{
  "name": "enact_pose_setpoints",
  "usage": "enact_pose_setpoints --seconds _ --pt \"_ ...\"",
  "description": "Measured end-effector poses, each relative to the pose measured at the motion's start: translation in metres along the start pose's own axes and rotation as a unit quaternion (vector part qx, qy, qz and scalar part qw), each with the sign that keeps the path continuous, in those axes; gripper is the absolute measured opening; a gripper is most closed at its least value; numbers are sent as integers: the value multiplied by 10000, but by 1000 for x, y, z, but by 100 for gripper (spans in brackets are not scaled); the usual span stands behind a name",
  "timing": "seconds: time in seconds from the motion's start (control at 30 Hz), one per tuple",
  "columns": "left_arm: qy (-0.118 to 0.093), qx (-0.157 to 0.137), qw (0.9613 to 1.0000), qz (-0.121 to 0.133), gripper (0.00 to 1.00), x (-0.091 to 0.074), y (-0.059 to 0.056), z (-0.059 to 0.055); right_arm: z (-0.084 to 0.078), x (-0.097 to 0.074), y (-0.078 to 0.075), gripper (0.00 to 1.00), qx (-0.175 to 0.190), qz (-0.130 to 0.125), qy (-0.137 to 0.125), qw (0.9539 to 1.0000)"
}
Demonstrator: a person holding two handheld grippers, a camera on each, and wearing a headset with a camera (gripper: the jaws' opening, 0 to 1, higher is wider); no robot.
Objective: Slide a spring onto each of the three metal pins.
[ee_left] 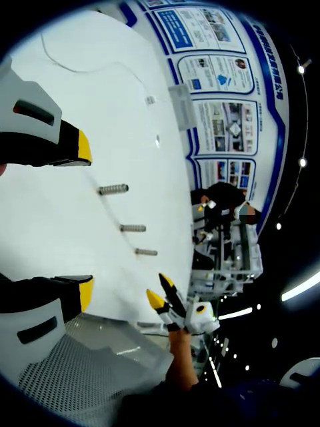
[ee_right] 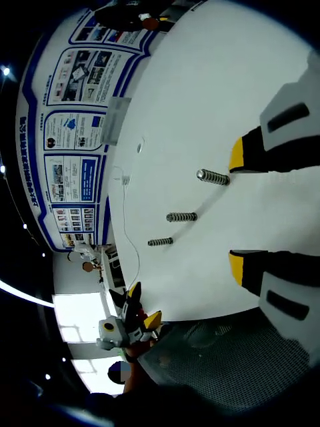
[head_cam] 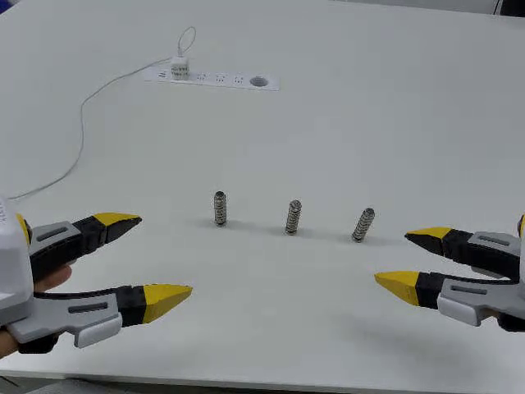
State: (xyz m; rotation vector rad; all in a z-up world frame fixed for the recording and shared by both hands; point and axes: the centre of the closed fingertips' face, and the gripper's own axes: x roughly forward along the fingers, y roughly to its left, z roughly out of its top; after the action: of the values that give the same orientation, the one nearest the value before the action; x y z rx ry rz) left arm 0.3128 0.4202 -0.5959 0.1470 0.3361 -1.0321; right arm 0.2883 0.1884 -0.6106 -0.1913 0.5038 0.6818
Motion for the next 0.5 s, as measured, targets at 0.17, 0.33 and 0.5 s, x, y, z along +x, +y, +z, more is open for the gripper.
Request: enact_pose_setpoints --seconds 0.17,0.33,0.5 --pt "1 1 10000 -5 68 0 0 0 2 -2 -4 53 35 -68 -99 9999" --pt "0 -10 10000 3 68 0 0 -1 4 -4 -8 58 74 -157 -192 9997" --pt "15 -30 10000 7 68 0 1 -4 6 -5 -10 62 160 -196 -293 9993"
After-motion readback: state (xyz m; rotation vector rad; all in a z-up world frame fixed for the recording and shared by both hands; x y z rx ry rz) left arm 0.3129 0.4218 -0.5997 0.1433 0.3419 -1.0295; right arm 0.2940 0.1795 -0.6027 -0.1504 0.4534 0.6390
